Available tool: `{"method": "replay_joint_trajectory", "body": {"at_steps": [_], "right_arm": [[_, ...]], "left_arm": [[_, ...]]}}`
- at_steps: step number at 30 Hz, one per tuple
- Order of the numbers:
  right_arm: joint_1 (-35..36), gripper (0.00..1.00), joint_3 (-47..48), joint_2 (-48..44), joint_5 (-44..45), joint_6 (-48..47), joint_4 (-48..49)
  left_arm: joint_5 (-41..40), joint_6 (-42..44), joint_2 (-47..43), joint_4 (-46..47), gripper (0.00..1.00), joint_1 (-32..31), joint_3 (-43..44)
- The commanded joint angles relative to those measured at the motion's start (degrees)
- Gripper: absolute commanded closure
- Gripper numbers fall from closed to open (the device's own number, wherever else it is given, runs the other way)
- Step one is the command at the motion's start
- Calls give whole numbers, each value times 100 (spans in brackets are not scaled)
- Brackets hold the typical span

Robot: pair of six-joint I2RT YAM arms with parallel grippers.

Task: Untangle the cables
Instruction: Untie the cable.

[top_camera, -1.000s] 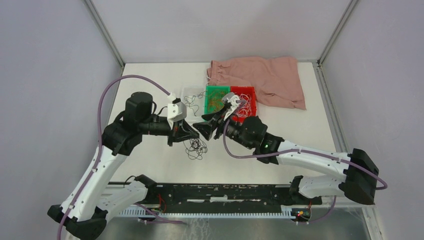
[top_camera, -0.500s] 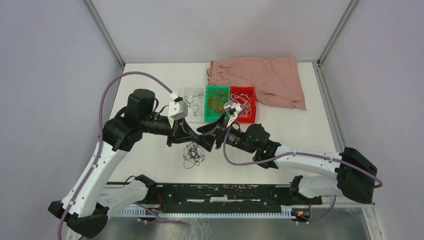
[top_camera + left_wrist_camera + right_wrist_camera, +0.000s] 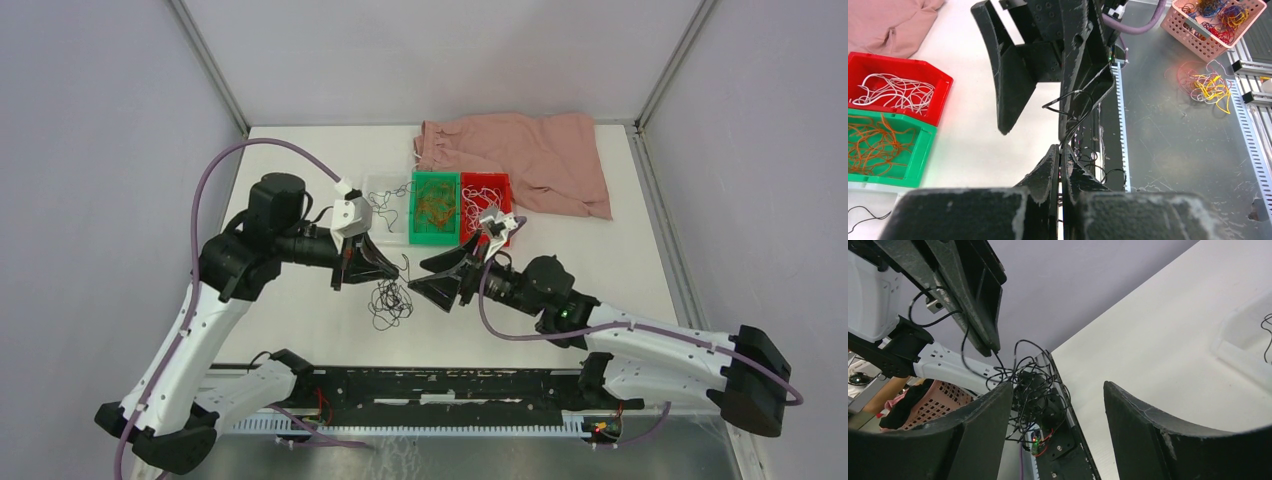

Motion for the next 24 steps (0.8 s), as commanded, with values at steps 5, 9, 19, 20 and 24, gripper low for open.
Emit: {"method": "replay_joint_trajectory", "body": {"at_steps": [5, 9, 19, 20, 24], "right_arm": [[-36, 25, 75, -611, -317, -393, -336], [-31, 25, 221, -495, -313, -440, -218], [-32, 28, 644, 385, 734, -17, 752], [-32, 28, 672, 468, 804, 10, 814], [-31, 28, 816, 800, 765, 145, 981]], "left_arm": [[90, 80, 71, 84, 97, 6, 276], [39, 19, 78, 141, 97, 6, 279], [297, -74, 78, 87, 97, 5, 234], [311, -60, 78, 68, 97, 3, 238], [389, -30, 87, 51, 97, 5, 253]]}}
